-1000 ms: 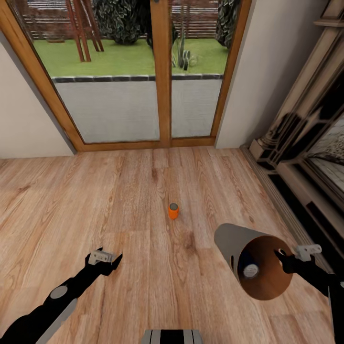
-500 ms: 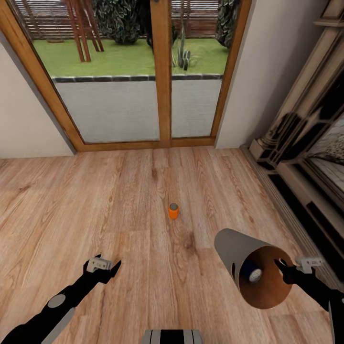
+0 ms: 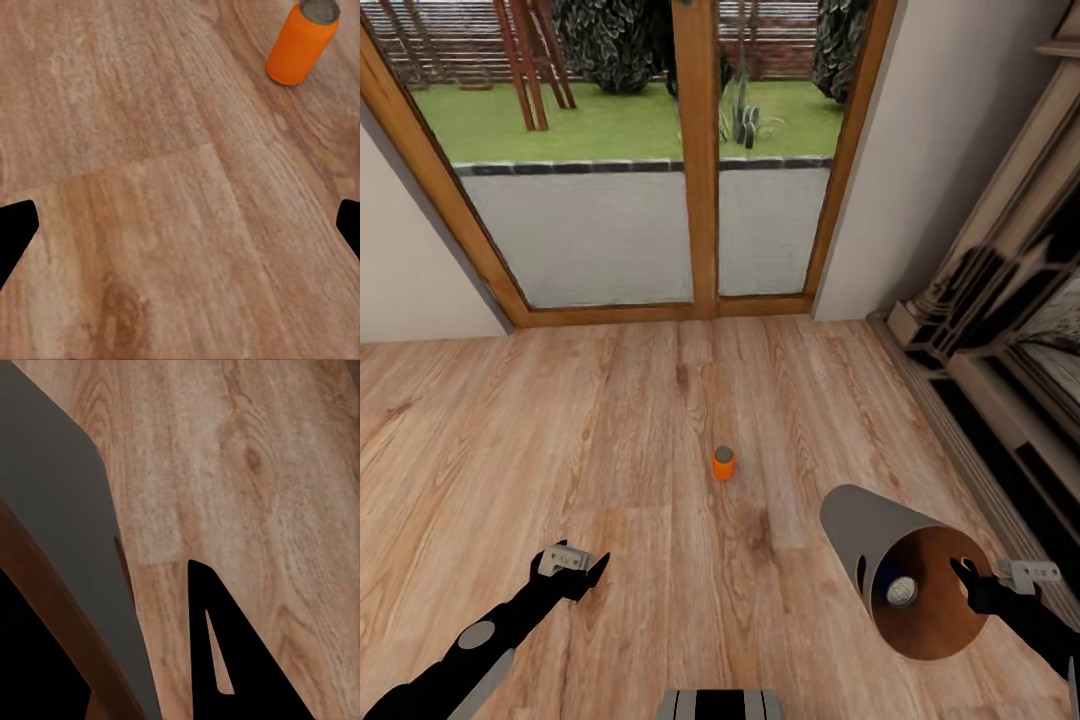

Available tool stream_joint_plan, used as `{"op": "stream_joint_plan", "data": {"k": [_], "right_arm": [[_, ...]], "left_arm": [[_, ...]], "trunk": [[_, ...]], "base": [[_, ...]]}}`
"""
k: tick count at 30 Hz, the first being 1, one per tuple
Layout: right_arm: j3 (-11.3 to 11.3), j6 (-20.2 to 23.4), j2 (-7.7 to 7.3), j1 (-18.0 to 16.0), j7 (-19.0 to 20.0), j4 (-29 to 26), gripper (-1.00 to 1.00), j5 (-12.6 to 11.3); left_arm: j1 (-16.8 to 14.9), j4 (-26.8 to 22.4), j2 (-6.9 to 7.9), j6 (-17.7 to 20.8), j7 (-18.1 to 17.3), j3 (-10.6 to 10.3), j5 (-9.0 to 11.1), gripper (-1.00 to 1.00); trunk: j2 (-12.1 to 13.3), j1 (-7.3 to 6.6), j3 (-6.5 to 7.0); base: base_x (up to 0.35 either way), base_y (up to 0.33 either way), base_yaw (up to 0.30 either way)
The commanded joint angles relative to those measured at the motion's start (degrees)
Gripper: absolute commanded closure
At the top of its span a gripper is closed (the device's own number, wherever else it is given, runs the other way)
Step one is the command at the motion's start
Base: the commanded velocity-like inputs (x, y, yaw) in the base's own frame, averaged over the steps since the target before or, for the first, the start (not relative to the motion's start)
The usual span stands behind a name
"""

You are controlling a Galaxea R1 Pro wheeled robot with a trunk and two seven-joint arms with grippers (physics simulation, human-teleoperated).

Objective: Put the three can of soda from the living room inside the tash can in the kitchen.

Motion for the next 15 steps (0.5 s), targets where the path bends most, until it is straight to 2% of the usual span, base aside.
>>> {"op": "stream_joint_plan", "data": {"k": [1,5,11,15], "right_arm": [[-0.17,0.46,0.03,-0.05,0.47,-0.12,1.00,-0.27],[-0.20,0.44,0.03,0.01,0.47,-0.04,1.00,-0.29],[-0.20,0.43,0.03,0.03,0.47,0.01,1.00,-0.28],[-0.21,0.43,0.04,0.03,0.41,0.79,1.00,-0.27]], "left_arm": [[-0.05,0.04,0.06,-0.23,-0.07,-0.25,0.35,-1.00],[-0.05,0.05,0.06,-0.27,-0.06,-0.54,-1.15,-1.00],[-0.05,0.07,-0.20,-0.23,-0.18,-0.62,-1.62,-1.00],[-0.10,0.13,-2.20,0.41,-0.37,-1.75,-1.76,-1.00]], "trunk": [[-0.02,0.02,-0.03],[-0.02,0.02,-0.03],[-0.02,0.02,-0.03],[-0.02,0.02,-0.03]], "base": [[0.322,0.000,0.000],[0.324,0.000,0.000],[0.325,0.000,0.000],[0.320,0.000,0.000]]}}
